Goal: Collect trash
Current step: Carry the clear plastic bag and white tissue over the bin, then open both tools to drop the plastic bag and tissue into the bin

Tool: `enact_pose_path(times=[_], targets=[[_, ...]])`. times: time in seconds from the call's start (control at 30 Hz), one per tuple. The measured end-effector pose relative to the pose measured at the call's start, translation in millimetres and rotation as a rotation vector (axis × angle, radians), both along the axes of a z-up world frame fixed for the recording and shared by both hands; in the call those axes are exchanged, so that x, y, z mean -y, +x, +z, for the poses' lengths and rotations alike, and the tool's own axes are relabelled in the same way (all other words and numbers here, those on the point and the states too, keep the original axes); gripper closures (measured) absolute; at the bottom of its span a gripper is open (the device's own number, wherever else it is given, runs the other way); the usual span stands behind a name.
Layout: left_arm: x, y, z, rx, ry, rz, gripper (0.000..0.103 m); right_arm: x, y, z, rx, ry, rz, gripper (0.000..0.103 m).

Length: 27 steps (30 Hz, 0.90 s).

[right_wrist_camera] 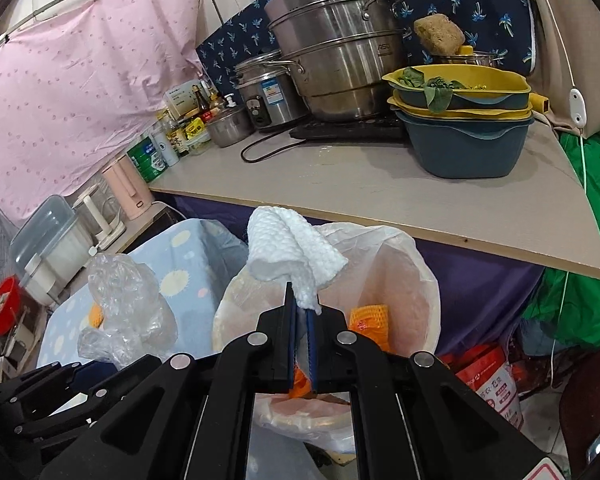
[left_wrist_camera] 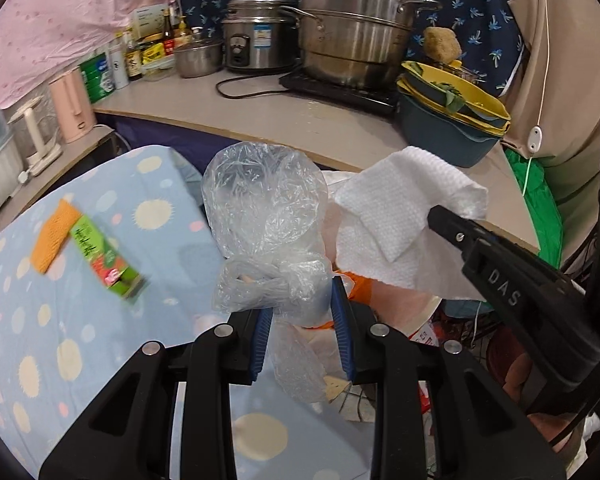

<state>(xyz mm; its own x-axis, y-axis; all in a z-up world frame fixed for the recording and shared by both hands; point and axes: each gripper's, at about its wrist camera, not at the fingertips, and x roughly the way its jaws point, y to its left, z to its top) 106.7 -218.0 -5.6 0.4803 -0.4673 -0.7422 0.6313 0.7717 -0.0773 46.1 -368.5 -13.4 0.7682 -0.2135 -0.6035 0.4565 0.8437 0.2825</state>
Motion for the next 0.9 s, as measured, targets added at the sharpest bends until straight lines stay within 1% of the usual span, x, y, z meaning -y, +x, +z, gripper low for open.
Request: enact_pose_path(times=[0.33,0.4,0.47,0.53,0.57,0.6,0.63,0.73,0.9], targets=[[43,20,-27,-0.013,0.028,-0.054,0.075,25,17,-20,-0.065,-0.002,-0.017,0.098],[50,25,-34,-0.038,0.022,-0.071,0.073,27,20,-25,-0.072,0.005,-0.022,0.095],[54,30,-41,-0.064,0.022,-0.066,0.069,29,20,-28,-0.077,0.005,-0.028,0.085],[52,34,-44,-0.072,0.020,-0.046,0.057,29,18,-28,-0.070,-0.006,-0.041,0.077],[50,36,-45,-0.074,0.013,-0.032,0.054,30,16,-27,-0.065,-0.006,-0.044,0.075],[49,38,-45,-0.075,0.008,-0.020,0.049,31,16,-26,-0.062,-0.005,-0.046,0.075],[47,40,-45,-0.076,0.001,-0.009,0.047,31,15,-26,-0.057,-0.003,-0.050,0.074],[39,46,-44,-0.083,-0.016,0.019,0.045,32,12,-22,-0.046,0.000,-0.055,0.070],[24,51,-38,-0.070,-0.031,0.063,0.044,25,12,-17,-0.039,-0.004,-0.045,0.066]])
